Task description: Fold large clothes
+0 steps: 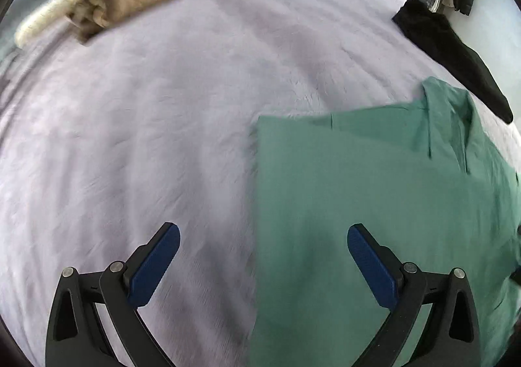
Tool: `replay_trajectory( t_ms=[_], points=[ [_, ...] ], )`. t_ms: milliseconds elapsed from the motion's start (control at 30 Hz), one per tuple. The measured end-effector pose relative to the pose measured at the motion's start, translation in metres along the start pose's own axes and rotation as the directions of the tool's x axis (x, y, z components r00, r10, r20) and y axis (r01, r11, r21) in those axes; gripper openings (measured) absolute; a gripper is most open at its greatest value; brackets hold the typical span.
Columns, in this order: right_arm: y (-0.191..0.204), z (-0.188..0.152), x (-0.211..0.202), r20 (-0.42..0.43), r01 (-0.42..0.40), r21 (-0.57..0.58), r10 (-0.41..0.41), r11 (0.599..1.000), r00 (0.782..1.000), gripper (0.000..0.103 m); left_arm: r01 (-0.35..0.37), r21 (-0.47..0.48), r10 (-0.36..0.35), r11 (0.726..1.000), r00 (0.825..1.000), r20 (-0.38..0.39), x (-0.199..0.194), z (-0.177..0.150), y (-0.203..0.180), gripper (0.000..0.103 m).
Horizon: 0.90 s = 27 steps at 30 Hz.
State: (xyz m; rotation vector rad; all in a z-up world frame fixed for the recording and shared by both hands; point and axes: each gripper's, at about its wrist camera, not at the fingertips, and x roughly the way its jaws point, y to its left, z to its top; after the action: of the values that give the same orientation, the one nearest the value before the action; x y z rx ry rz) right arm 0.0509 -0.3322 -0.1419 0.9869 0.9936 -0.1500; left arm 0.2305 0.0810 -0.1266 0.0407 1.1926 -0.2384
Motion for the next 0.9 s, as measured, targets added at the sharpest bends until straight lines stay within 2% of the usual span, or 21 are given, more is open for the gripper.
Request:
replay_trajectory(
  t_ms=[67, 133, 167, 200, 233, 267, 300, 333, 400, 433, 533, 567, 633, 700, 733, 767, 833, 867, 900],
  points=[
    [0.003, 0.002, 0.004, -0.002, 0.004, -0.004, -0.004, 1.000, 1.000, 0.082, 0.021, -0.011, -0.022, 1.000, 0.995, -0.100, 0.030, 0.014, -0.004, 0.103],
    [0.005, 0.005, 0.016, -0.024, 0.042, 0.008, -0.042, 0.999, 0.999, 0.082, 0.041, -0.032, -0.044, 0.999, 0.993, -0.109, 0.038, 0.018, -0.008, 0.090],
    [0.004, 0.006, 0.019, -0.035, 0.059, 0.010, -0.058, 0.998, 0.998, 0.077, 0.047, -0.034, -0.049, 0.998, 0.995, -0.088, 0.034, 0.018, -0.011, 0.070],
    [0.005, 0.009, 0.021, -0.041, 0.094, -0.010, -0.094, 0.996, 0.995, 0.066, 0.032, -0.032, -0.034, 0.999, 0.998, -0.059, 0.026, 0.018, -0.014, 0.041],
    [0.013, 0.013, 0.023, -0.052, 0.137, -0.067, -0.141, 0.988, 0.989, 0.016, -0.008, -0.028, 0.007, 1.000, 0.999, -0.036, 0.020, 0.018, -0.013, 0.025],
    [0.017, 0.011, 0.020, -0.049, 0.141, -0.105, -0.146, 0.985, 0.988, 0.007, -0.016, -0.037, 0.016, 0.999, 1.000, -0.022, 0.014, 0.017, -0.008, 0.017],
    [0.028, 0.013, 0.016, -0.035, 0.116, -0.155, -0.123, 0.981, 0.992, 0.007, 0.030, -0.071, -0.030, 0.997, 1.000, -0.004, 0.008, 0.016, 0.001, 0.012],
    [0.040, 0.015, 0.011, -0.019, 0.087, -0.208, -0.093, 0.974, 0.995, 0.007, 0.055, -0.091, -0.055, 0.994, 0.998, 0.002, 0.005, 0.015, 0.007, 0.012],
    [0.062, 0.021, 0.002, 0.025, 0.063, -0.319, -0.058, 0.946, 0.998, 0.007, 0.067, -0.107, -0.065, 0.992, 0.998, 0.024, 0.000, 0.015, 0.015, 0.007],
    [0.067, 0.024, 0.001, 0.039, 0.069, -0.347, -0.059, 0.935, 0.997, 0.007, 0.044, -0.104, -0.041, 0.994, 0.999, 0.031, 0.000, 0.017, 0.017, 0.003],
    [0.061, 0.036, 0.016, 0.052, 0.141, -0.362, -0.131, 0.922, 0.990, 0.007, -0.041, -0.120, 0.045, 0.992, 0.999, 0.026, 0.009, 0.020, 0.022, 0.003],
    [0.049, 0.039, 0.026, 0.043, 0.185, -0.342, -0.182, 0.921, 0.982, 0.007, -0.075, -0.135, 0.078, 0.988, 0.997, 0.022, 0.010, 0.018, 0.023, 0.003],
    [0.021, 0.042, 0.041, -0.018, 0.210, -0.272, -0.223, 0.939, 0.975, 0.010, -0.100, -0.160, 0.104, 0.982, 0.994, 0.015, 0.006, 0.016, 0.031, 0.003],
    [0.006, 0.042, 0.034, -0.020, 0.170, -0.214, -0.178, 0.962, 0.984, 0.019, -0.086, -0.162, 0.089, 0.983, 0.996, 0.011, 0.000, 0.010, 0.038, 0.003],
    [0.003, 0.040, 0.028, -0.009, 0.170, -0.196, -0.175, 0.966, 0.984, 0.029, -0.073, -0.150, 0.076, 0.986, 0.997, 0.011, -0.007, 0.006, 0.036, 0.003],
    [0.002, 0.038, 0.020, 0.000, 0.183, -0.188, -0.187, 0.965, 0.982, 0.046, -0.064, -0.124, 0.065, 0.990, 0.998, 0.006, -0.016, -0.003, 0.033, 0.003],
    [0.003, 0.030, 0.008, 0.008, 0.182, -0.179, -0.184, 0.967, 0.983, 0.062, -0.061, -0.061, 0.062, 0.996, 0.998, 0.003, -0.035, -0.019, 0.026, 0.003],
    [0.004, 0.023, 0.000, 0.004, 0.173, -0.170, -0.175, 0.970, 0.985, 0.062, -0.063, -0.036, 0.064, 0.997, 0.998, 0.010, -0.041, -0.025, 0.028, 0.003],
    [0.006, 0.015, -0.006, -0.002, 0.156, -0.162, -0.158, 0.974, 0.987, 0.062, -0.069, 0.006, 0.069, 0.998, 0.997, 0.027, -0.053, -0.036, 0.025, 0.009]
  ],
)
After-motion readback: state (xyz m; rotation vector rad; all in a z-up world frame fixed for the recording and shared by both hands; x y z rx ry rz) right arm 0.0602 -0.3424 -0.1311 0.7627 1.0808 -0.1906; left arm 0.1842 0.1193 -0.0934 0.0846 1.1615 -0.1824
